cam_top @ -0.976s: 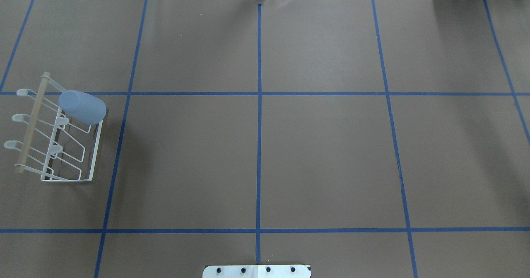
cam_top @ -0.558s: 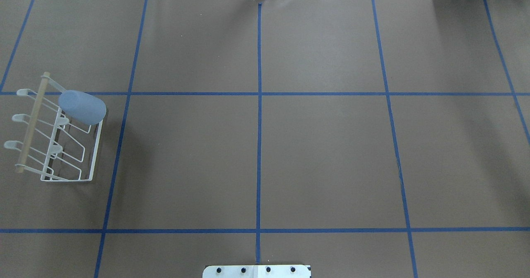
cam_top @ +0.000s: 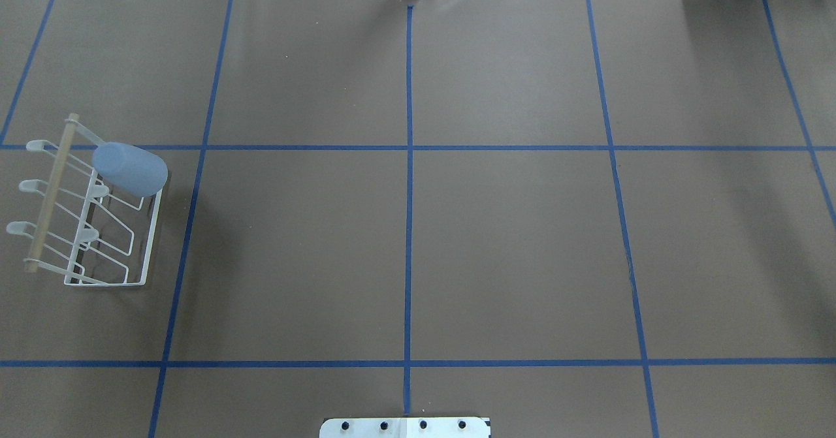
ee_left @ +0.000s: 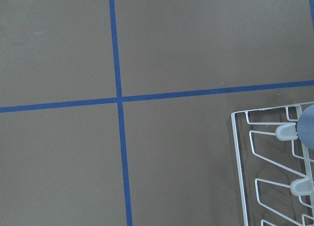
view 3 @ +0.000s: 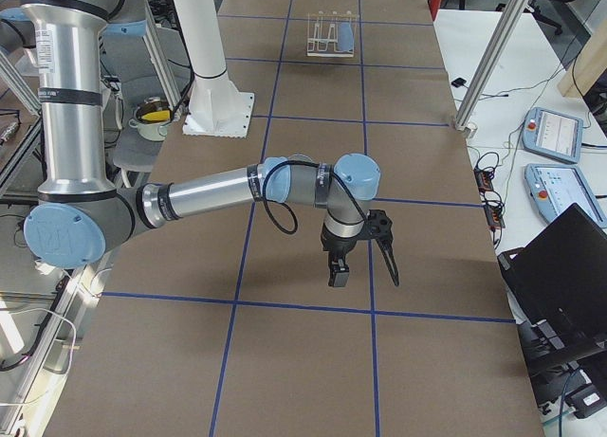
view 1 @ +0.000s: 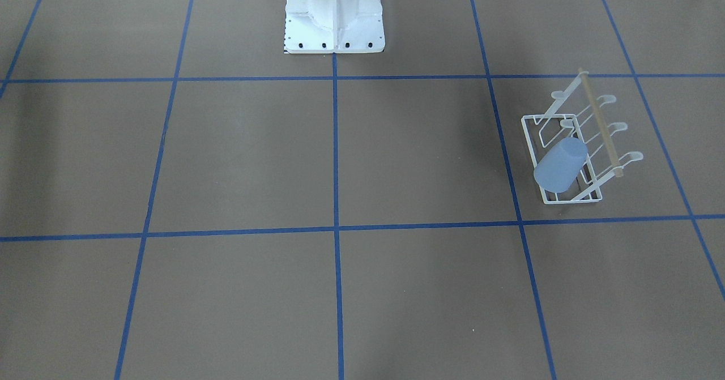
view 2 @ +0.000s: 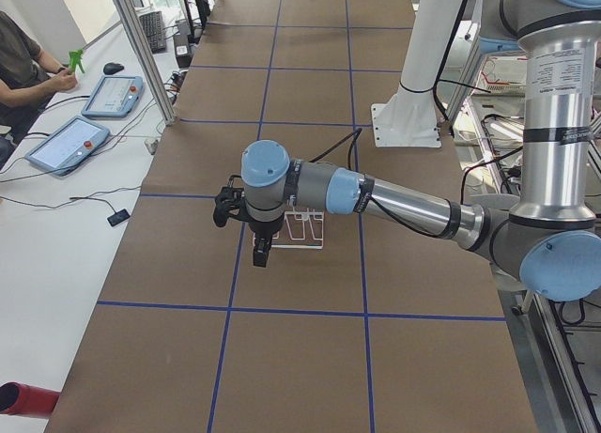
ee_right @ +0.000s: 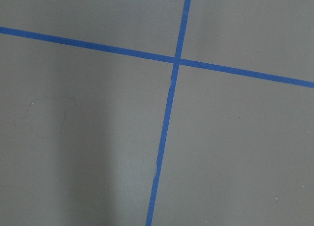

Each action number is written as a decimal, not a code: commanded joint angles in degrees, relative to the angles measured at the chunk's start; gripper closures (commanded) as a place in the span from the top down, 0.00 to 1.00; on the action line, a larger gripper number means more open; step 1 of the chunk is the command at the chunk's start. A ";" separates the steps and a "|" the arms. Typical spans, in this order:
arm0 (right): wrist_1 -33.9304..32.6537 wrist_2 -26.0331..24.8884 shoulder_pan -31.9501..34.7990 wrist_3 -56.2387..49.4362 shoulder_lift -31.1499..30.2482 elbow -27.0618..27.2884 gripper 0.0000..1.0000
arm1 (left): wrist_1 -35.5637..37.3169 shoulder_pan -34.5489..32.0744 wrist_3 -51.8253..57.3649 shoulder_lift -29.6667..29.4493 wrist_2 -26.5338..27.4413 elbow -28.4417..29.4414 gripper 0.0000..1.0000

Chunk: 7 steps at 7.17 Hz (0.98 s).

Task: Hang cup on cup holder

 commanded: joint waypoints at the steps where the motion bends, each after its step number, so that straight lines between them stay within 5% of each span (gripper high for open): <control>1: -0.02 0.01 0.08 0.00 0.40 0.09 1.00 | 0.00 0.00 0.09 -0.12 0.00 -0.06 0.98; 7: 1.91 -0.16 0.08 0.00 -0.03 0.44 1.00 | 0.00 0.00 0.00 0.14 -0.09 -1.21 0.98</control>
